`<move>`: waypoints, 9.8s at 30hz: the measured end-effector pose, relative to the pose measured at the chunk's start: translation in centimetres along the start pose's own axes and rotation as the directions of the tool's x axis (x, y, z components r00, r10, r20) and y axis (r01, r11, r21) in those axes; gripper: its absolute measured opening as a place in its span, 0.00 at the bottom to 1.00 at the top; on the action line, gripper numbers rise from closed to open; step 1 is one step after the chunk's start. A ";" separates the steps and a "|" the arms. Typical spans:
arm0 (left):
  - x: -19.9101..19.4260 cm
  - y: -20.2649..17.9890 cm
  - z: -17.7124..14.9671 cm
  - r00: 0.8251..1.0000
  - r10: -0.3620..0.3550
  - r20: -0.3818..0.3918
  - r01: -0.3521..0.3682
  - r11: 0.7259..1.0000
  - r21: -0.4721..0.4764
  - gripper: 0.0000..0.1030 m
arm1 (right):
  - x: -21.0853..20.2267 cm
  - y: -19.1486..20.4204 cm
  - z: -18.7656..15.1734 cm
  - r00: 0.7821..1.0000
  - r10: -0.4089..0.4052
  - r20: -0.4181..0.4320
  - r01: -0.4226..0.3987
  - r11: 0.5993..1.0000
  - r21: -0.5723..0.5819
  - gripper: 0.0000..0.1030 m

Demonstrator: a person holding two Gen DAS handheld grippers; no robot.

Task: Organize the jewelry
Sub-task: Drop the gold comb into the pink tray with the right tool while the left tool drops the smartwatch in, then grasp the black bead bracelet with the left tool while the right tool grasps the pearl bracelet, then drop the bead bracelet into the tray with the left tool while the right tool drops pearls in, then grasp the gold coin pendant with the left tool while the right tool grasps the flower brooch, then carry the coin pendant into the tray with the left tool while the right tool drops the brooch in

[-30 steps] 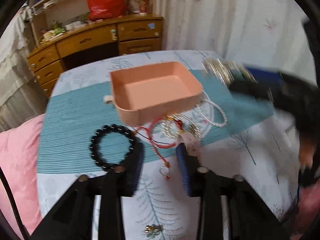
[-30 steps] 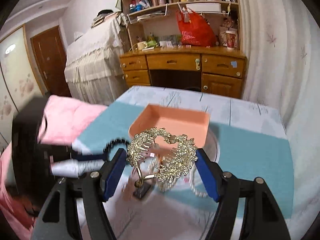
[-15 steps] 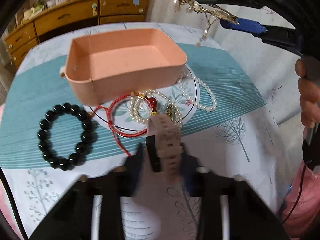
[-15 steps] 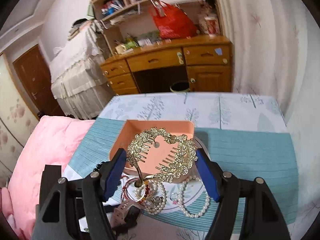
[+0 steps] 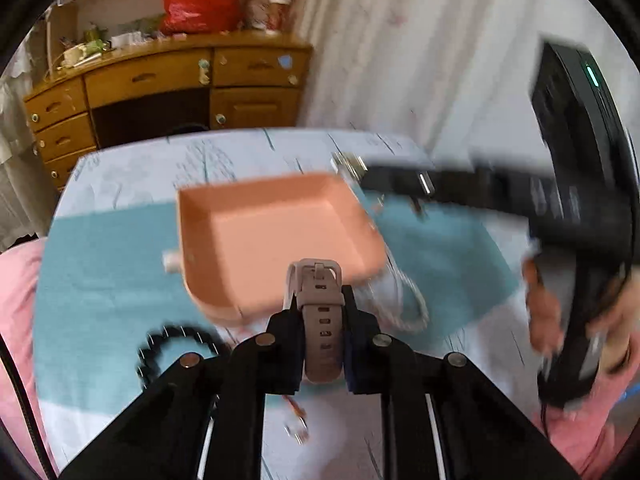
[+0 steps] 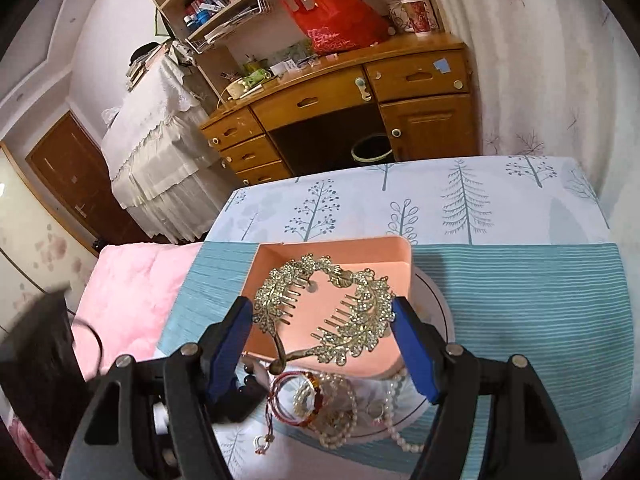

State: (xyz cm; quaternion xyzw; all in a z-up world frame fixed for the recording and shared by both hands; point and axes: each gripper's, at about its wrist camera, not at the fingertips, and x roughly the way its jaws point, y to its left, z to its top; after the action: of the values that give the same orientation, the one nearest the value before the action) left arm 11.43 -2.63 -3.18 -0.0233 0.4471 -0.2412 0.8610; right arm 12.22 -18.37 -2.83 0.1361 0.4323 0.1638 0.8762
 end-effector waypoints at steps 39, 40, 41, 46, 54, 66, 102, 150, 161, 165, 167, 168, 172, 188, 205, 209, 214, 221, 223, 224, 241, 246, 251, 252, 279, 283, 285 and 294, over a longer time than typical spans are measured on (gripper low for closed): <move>-1.8 7.5 2.0 0.982 0.157 -0.108 -0.168 0.980 -0.102 0.92 | -1.4 -2.8 -1.5 0.980 -0.165 -0.110 0.176 0.980 0.098 0.73; -1.7 7.8 1.8 0.975 0.183 -0.123 -0.195 0.976 -0.093 0.92 | -1.3 -2.9 -1.6 0.980 -0.162 -0.119 0.174 0.979 0.102 0.73; -1.6 8.2 1.7 0.970 0.199 -0.140 -0.212 0.973 -0.086 0.92 | -1.1 -3.2 -1.7 0.979 -0.156 -0.132 0.170 0.980 0.107 0.73; 0.4 12.4 1.4 0.947 0.189 -0.258 -0.239 0.955 -0.178 0.92 | -0.2 -4.0 -2.0 0.974 -0.161 -0.162 0.181 0.976 0.120 0.73; 4.3 15.6 -0.1 0.890 0.235 -0.391 -0.323 0.930 -0.177 0.92 | 2.8 -5.7 -3.0 0.943 -0.173 -0.283 0.214 0.969 0.124 0.73; 6.0 15.4 -0.8 0.882 0.230 -0.411 -0.312 0.939 -0.145 0.92 | 4.7 -7.3 -4.5 0.863 -0.334 -0.379 0.380 0.924 0.052 0.72; 2.2 10.3 -7.3 0.937 0.327 -0.123 -0.340 0.935 -0.104 0.15 | 2.0 -5.3 -9.2 0.924 -0.369 -0.101 0.367 0.930 -0.034 0.07; -5.9 0.0 4.7 0.965 0.034 0.260 -0.046 0.998 0.039 0.13 | -3.5 3.9 0.1 0.971 -0.075 0.228 0.104 0.988 -0.115 0.07; -6.1 1.7 3.7 0.924 0.165 0.346 -0.164 0.986 -0.031 0.95 | -2.9 3.3 -0.8 0.968 -0.097 0.230 0.126 0.986 -0.112 0.46; -6.6 2.4 2.6 0.926 0.210 0.314 -0.200 0.978 -0.065 0.99 | -3.3 3.4 -1.9 0.971 -0.093 0.220 0.124 0.984 -0.128 0.51; -6.9 2.7 1.9 0.925 0.252 0.284 -0.241 0.968 -0.073 0.99 | -3.6 3.3 -2.7 0.972 -0.095 0.215 0.126 0.983 -0.135 0.51; -7.1 3.0 1.4 0.924 0.274 0.269 -0.262 0.962 -0.079 0.99 | -3.8 3.3 -3.1 0.972 -0.098 0.216 0.128 0.983 -0.132 0.51; -7.9 4.6 -0.9 0.926 0.316 0.205 -0.296 0.947 -0.121 0.99 | -4.9 2.9 -4.7 0.968 -0.093 0.232 0.124 0.985 -0.122 0.51; -7.3 10.8 -13.0 0.928 0.362 -0.089 -0.372 0.885 -0.279 0.99 | -3.2 1.1 -12.6 0.970 -0.198 0.140 0.217 0.966 -0.139 0.54; -5.6 8.7 -17.5 0.955 0.286 -0.081 -0.293 0.952 -0.093 0.99 | -1.0 13.6 -22.5 0.997 0.053 -0.050 -0.073 0.760 -0.646 0.54; -5.1 8.4 -17.5 0.972 0.223 -0.078 -0.230 0.968 -0.105 0.92 | 0.5 15.2 -23.8 0.990 0.064 -0.123 -0.130 0.736 -0.664 0.54; -4.4 8.2 -17.4 0.977 0.202 -0.065 -0.208 0.974 -0.092 0.65 | 1.8 15.7 -24.2 0.984 0.069 -0.167 -0.161 0.755 -0.635 0.44; -4.4 8.3 -17.3 0.983 0.182 -0.040 -0.185 0.977 -0.103 0.35 | 2.7 15.8 -24.1 0.979 0.063 -0.193 -0.173 0.760 -0.627 0.32; -4.5 8.4 -17.4 0.983 0.179 -0.035 -0.182 0.977 -0.111 0.27 | 2.8 15.8 -24.1 0.980 0.062 -0.191 -0.170 0.763 -0.623 0.30; -4.5 8.4 -17.4 0.984 0.174 -0.034 -0.177 0.977 -0.115 0.24 | 2.8 15.8 -24.1 0.980 0.062 -0.190 -0.169 0.764 -0.622 0.29; -4.5 7.9 -17.5 0.985 0.170 -0.030 -0.173 0.977 -0.125 0.15 | 2.6 15.6 -23.9 0.978 0.085 -0.190 -0.185 0.777 -0.601 0.09; -4.7 7.8 -17.4 0.984 0.177 -0.028 -0.179 0.976 -0.123 0.15 | 2.3 15.2 -23.6 0.977 0.103 -0.185 -0.193 0.792 -0.579 0.08; -5.4 7.7 -17.0 0.983 0.183 -0.015 -0.184 0.975 -0.127 0.15 | 2.1 14.9 -23.4 0.973 0.124 -0.193 -0.213 0.800 -0.560 0.08; -5.7 7.7 -16.8 0.983 0.186 -0.010 -0.186 0.975 -0.124 0.15 | 2.0 14.7 -23.2 0.973 0.128 -0.193 -0.216 0.802 -0.557 0.08; -6.5 3.1 -5.6 0.974 0.105 0.202 -0.117 0.992 0.048 0.15 | -3.6 7.7 -11.5 0.988 0.114 0.102 -0.055 0.887 -0.459 0.05; -5.5 2.6 -4.1 0.974 0.077 0.212 -0.091 0.994 0.058 0.15 | -3.8 6.3 -9.3 0.984 0.102 0.147 -0.032 0.908 -0.417 0.05; -4.9 2.3 -3.4 0.974 0.064 0.216 -0.079 0.995 0.064 0.15 | -3.7 5.6 -8.3 0.982 0.090 0.165 -0.018 0.919 -0.393 0.05; -1.0 2.4 -1.5 0.981 0.091 0.172 -0.105 0.991 0.078 0.15 | -1.5 2.7 -6.0 0.984 0.065 0.167 -0.019 0.964 -0.264 0.05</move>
State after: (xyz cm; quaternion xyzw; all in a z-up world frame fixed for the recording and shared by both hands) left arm 10.72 0.20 -3.92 0.0161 0.3628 -0.2148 0.9066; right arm 6.11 -15.97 -4.32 0.0425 0.3256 0.2256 0.9172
